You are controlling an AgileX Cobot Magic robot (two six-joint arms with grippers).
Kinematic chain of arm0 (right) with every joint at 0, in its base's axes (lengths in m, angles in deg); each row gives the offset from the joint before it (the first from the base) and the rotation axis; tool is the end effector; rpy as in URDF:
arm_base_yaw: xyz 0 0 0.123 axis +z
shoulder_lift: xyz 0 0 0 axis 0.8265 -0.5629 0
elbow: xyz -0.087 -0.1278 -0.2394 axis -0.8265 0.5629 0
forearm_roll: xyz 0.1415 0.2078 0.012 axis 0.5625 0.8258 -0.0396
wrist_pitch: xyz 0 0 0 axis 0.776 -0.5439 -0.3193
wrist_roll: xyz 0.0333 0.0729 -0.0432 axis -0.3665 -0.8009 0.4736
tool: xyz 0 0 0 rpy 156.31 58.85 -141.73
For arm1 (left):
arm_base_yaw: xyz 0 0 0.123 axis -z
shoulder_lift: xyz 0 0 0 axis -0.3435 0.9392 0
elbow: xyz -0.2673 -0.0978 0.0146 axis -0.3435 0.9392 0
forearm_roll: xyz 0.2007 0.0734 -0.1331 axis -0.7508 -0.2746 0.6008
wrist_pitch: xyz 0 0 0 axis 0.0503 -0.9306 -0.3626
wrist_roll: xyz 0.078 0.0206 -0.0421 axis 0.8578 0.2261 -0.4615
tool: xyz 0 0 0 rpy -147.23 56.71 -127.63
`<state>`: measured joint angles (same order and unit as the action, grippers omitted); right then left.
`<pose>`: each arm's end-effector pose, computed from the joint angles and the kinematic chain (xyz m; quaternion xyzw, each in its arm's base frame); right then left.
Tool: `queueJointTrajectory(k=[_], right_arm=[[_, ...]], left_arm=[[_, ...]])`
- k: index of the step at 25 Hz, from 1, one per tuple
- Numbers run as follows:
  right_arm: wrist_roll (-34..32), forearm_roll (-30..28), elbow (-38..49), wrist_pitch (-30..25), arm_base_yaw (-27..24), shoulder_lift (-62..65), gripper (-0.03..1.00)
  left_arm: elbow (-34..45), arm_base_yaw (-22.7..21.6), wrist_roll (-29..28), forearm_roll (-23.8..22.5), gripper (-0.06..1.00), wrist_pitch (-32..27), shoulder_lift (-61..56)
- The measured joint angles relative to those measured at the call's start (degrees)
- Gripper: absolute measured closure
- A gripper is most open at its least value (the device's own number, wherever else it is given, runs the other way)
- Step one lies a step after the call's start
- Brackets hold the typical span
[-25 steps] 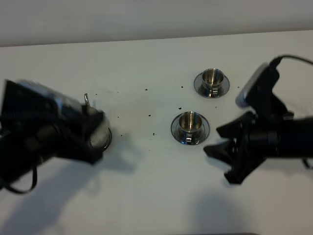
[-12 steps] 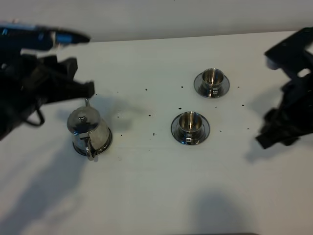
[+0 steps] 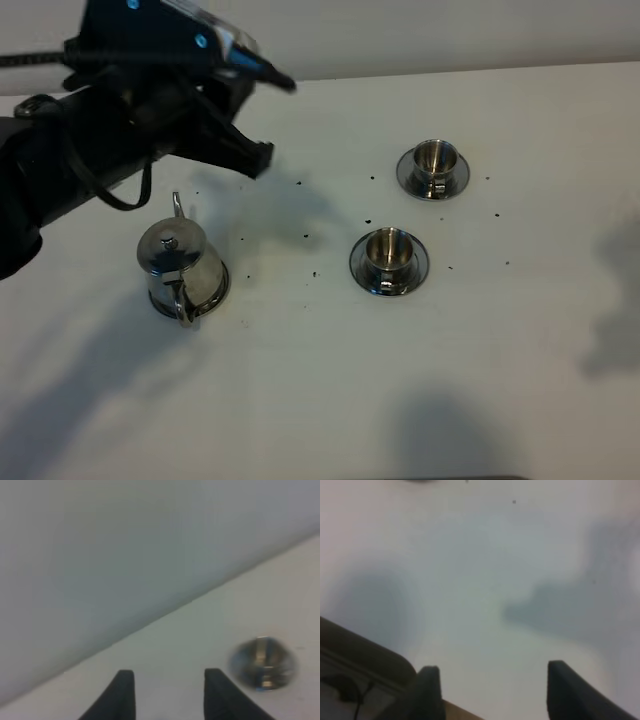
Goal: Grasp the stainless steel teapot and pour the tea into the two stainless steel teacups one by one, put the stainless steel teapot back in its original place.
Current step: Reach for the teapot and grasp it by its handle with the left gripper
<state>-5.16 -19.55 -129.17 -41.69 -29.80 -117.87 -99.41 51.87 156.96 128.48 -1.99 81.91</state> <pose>0.1354 0.0644 0.3535 -0.2377 0.9368 0.0445 0.2529 0.2638 -0.1482 0.3117 0.2663 0.7794 -0.0399 0.5658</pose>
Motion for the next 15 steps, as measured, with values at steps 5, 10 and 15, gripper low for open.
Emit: queueJointTrajectory(k=[5, 10, 15], right_arm=[[0.0, 0.0, 8.3, -0.5, 0.0, 12.7, 0.51], [0.0, -0.1, 17.1, -0.7, 0.0, 22.9, 0.51], [0.0, -0.7, 22.1, -0.7, 0.0, 32.0, 0.51]], left_arm=[[0.0, 0.1, 4.2, 0.0, 0.63, -7.2, 0.0], [-0.1, 0.1, 1.9, 0.0, 0.65, -11.6, 0.0], [-0.1, 0.1, -0.2, 0.0, 0.65, -12.1, 0.0]])
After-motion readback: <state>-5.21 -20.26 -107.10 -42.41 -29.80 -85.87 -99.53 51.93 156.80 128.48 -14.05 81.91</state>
